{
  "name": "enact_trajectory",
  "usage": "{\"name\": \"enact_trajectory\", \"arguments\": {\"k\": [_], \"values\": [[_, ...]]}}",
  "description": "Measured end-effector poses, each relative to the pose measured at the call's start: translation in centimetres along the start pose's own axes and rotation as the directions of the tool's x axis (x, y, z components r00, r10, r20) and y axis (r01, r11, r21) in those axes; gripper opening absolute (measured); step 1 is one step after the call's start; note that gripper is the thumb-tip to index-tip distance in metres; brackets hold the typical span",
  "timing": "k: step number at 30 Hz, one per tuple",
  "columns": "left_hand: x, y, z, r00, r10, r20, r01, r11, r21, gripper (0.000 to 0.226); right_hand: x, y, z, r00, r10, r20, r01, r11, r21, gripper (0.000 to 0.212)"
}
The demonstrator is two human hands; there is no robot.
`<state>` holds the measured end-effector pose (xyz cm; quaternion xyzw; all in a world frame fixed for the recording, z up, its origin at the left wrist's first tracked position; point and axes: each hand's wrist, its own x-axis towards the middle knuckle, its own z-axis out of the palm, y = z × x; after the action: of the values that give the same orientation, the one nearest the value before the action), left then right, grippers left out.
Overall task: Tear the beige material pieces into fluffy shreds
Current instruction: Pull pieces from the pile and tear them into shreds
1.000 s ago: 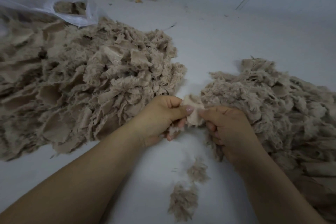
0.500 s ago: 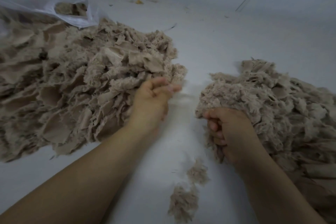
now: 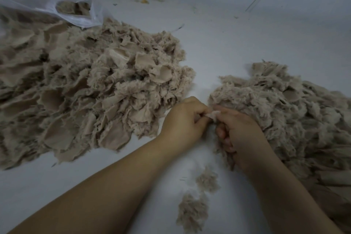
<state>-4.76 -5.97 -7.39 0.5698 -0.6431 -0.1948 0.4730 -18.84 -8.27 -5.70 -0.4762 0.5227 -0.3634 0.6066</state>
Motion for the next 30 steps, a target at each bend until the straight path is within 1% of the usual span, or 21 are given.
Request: {"name": "enact_trajectory", "arguments": {"k": [1,3,5,7,9,12,14,16,18,20,23,25,27,28,30], "values": [[0.0,0.2,0.0,1.0,-0.018,-0.019,0.017,0.998,-0.055,0.01,0.0,0.0,0.0,1.0,0.005,-0.006,-0.005,1.0,-0.009,0.018],[-0.1,0.5,-0.1,0.99,-0.14,-0.027,0.129,0.961,-0.244,0.017,0.0,0.1,-0.1,1.0,0.019,-0.016,-0.019,1.0,-0.009,0.023],[-0.1,0.8,-0.4,0.972,-0.234,0.01,0.217,0.886,-0.409,0.022,-0.1,0.1,-0.1,0.999,0.024,-0.023,-0.024,1.0,0.002,0.026],[-0.1,1.0,-0.8,0.962,-0.264,0.074,0.266,0.83,-0.49,0.027,-0.1,0.0,-0.1,0.999,0.029,-0.032,-0.029,1.0,0.008,0.026],[0.0,1.2,-1.3,0.954,-0.266,0.135,0.297,0.795,-0.529,0.027,0.0,0.0,-0.1,0.999,0.034,-0.04,-0.034,0.999,0.019,0.025],[-0.2,1.1,-1.8,0.942,-0.286,0.175,0.334,0.76,-0.558,0.025,0.1,0.0,-0.1,0.998,0.044,-0.05,-0.042,0.998,0.053,0.018],[-0.5,1.0,-1.9,0.931,-0.306,0.197,0.362,0.716,-0.597,0.026,0.1,0.0,0.0,0.997,0.054,-0.051,-0.05,0.996,0.079,0.014],[-0.6,0.9,-1.9,0.923,-0.331,0.196,0.373,0.647,-0.665,0.027,0.1,0.0,0.0,0.997,0.062,-0.053,-0.057,0.994,0.09,0.01],[-0.5,0.7,-2.1,0.916,-0.359,0.18,0.364,0.556,-0.747,0.025,0.1,0.0,0.1,0.996,0.06,-0.066,-0.053,0.993,0.11,0.007],[-0.4,0.6,-2.3,0.91,-0.378,0.169,0.355,0.505,-0.786,0.021,0.1,-0.1,0.0,0.996,0.054,-0.07,-0.045,0.991,0.126,0.005],[-0.4,0.7,-2.5,0.902,-0.391,0.183,0.373,0.495,-0.785,0.01,0.0,-0.1,0.1,0.996,0.059,-0.065,-0.05,0.991,0.124,0.008],[-0.3,0.9,-2.7,0.892,-0.418,0.172,0.357,0.416,-0.836,0.006,0.1,0.0,0.0,0.996,0.056,-0.067,-0.047,0.991,0.124,0.014],[-0.3,0.8,-3.0,0.861,-0.481,0.169,0.348,0.312,-0.884,0.01,0.1,0.1,0.0,0.995,0.057,-0.079,-0.047,0.991,0.124,0.019],[-0.3,0.6,-3.1,0.844,-0.503,0.185,0.365,0.288,-0.885,0.012,0.2,0.1,0.0,0.995,0.059,-0.083,-0.048,0.991,0.128,0.02],[-0.2,0.5,-3.1,0.82,-0.518,0.245,0.448,0.312,-0.838,0.017,0.3,0.2,-0.1,0.995,0.06,-0.075,-0.05,0.99,0.132,0.016]]}}
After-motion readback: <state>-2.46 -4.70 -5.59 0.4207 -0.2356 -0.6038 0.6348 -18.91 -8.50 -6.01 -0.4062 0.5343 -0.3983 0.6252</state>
